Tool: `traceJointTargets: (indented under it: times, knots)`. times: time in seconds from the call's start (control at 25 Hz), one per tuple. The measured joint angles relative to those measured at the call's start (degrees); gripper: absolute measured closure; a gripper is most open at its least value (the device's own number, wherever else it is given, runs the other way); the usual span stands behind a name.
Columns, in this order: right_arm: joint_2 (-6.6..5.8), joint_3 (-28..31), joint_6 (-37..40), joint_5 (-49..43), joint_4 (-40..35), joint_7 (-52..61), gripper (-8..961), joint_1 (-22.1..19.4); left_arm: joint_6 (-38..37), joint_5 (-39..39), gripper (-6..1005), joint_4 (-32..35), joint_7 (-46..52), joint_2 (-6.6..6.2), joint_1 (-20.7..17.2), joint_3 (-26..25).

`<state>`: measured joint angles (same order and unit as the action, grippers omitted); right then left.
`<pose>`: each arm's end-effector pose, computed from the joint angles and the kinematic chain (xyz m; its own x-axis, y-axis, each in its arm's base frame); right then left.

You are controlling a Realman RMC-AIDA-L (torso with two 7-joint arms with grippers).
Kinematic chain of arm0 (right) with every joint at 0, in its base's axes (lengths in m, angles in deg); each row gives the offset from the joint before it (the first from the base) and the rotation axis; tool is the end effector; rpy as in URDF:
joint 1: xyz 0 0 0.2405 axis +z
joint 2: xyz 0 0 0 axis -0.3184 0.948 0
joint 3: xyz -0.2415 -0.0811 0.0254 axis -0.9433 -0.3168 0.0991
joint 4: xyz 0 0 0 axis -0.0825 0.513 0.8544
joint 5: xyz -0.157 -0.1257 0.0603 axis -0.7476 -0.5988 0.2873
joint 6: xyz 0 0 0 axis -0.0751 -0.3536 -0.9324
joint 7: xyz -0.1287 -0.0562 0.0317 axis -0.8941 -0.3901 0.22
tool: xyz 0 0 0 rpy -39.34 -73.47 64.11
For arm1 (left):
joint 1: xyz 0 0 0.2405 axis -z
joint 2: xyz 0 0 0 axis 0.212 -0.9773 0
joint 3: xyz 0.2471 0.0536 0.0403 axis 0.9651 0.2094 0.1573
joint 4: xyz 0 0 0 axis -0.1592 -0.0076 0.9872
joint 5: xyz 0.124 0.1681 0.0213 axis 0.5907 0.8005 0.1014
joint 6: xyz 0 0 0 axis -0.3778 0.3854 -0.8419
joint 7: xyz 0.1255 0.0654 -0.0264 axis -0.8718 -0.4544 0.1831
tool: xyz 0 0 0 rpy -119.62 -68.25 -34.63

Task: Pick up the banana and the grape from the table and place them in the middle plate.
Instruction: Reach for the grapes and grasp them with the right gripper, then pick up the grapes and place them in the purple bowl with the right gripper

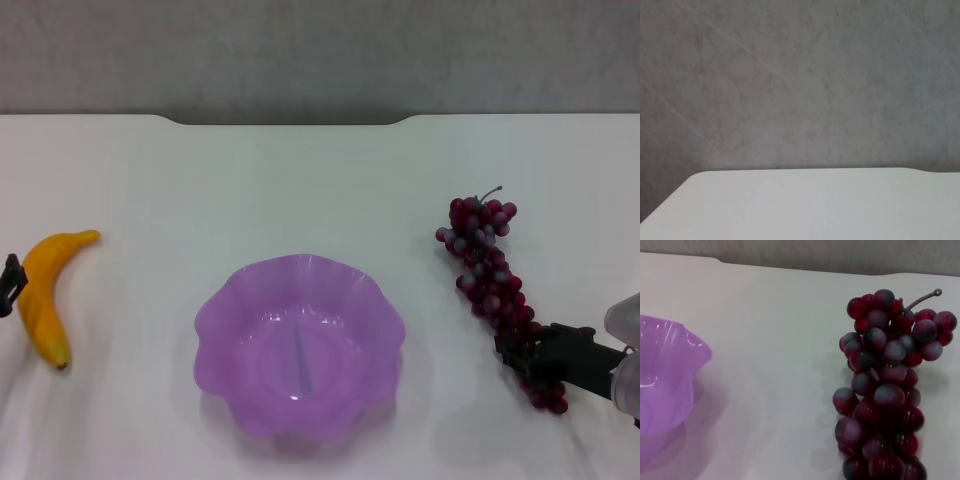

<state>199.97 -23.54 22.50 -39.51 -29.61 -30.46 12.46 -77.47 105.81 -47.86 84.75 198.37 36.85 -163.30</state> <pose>0.3679 0.3383 -0.0592 0.7309 -0.5563 -0.3954 -0.6665 -0.4573 -0.5888 -0.4011 0.3303 0.0092 0.6895 0.2507 0.6795 0.6722 0.1278 -0.7293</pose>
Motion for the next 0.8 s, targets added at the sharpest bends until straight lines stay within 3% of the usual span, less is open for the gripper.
traceJointTargets:
  times: [0.24, 0.44, 0.8]
  knots:
    - [0.00, 0.08, -0.08, 0.08, -0.23, 0.00, 472, 0.00, -0.01, 0.00, 115, 0.00, 0.24, 0.00, 0.00, 0.39]
    - [0.00, 0.60, -0.13, 0.18, -0.52, 0.00, 563, 0.00, -0.02, 0.00, 115, 0.00, 0.24, 0.00, 0.00, 0.38]
    - [-0.02, 0.89, -1.16, 0.32, -1.99, -0.11, 634, 0.00, 0.05, 0.00, 115, 0.00, 0.29, 0.00, 0.10, 0.36]
